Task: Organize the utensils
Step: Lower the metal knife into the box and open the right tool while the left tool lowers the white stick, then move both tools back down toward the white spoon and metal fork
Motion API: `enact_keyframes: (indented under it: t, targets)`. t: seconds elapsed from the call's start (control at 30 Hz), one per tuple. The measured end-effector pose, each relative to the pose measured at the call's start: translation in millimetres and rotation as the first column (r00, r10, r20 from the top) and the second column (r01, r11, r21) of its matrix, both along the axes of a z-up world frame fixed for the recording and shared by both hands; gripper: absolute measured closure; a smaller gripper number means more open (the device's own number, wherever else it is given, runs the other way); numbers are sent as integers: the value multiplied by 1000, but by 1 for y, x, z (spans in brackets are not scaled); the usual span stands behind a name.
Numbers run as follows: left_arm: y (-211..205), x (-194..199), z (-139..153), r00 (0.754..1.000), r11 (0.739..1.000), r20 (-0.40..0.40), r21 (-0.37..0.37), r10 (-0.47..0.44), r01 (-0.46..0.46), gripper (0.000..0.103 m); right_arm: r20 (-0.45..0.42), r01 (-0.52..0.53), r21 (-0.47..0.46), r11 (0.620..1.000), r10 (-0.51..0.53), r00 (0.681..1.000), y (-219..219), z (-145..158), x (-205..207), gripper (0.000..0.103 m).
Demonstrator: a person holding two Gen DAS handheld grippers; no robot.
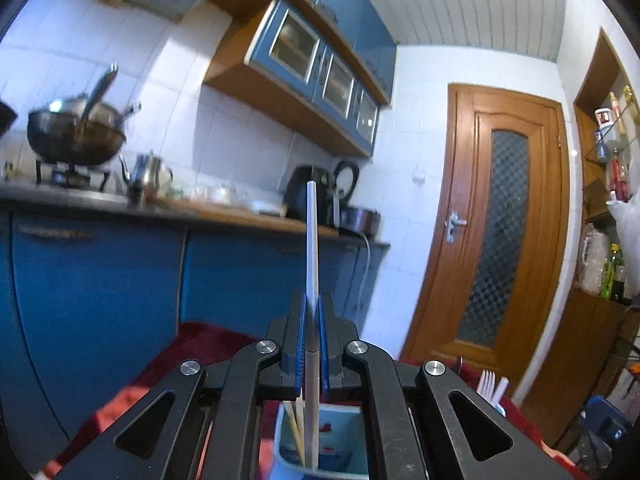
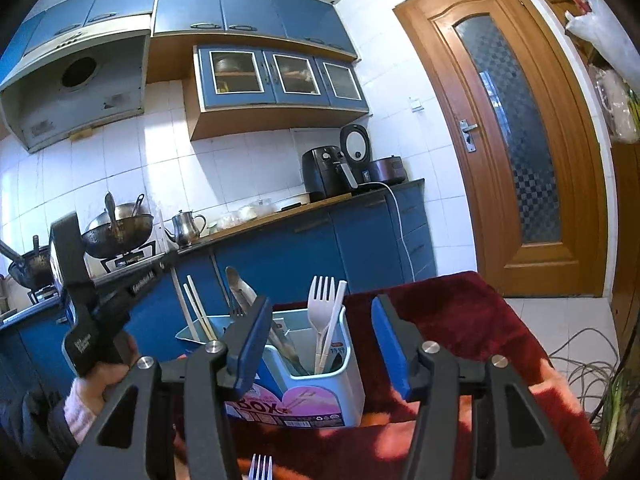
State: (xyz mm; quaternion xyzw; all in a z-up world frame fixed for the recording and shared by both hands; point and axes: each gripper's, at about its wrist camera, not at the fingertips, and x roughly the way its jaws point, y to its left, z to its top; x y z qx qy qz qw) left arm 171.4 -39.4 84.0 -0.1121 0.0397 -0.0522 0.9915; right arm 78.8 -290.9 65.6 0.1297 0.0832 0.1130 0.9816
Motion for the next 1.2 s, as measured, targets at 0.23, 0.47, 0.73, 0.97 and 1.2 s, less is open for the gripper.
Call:
enact_keyframes:
  t: [0.23, 0.47, 0.73, 0.97, 1.2]
  targets:
    - [-4, -8, -5, 994, 997, -94, 44, -63, 67, 94, -7, -5, 4, 1000, 5, 1000, -2, -2, -1, 46]
    - [6, -15, -6, 973, 994, -203, -25, -108, 105, 83, -6, -2, 4, 1000, 2, 1000, -1, -2, -4, 46]
    - [10, -33, 3, 955, 992, -269, 1, -122, 127, 73, -33, 9, -21, 1000, -9, 999, 4, 3, -19, 45]
    - [18, -60, 8, 940, 989, -321, 48, -116, 138, 69, -80, 15, -41, 999, -19, 997, 13, 8, -40, 44]
    - [31, -86, 6, 921, 987, -380, 87, -93, 135, 60, -138, 23, -15, 1000, -25, 990, 14, 8, -58, 44]
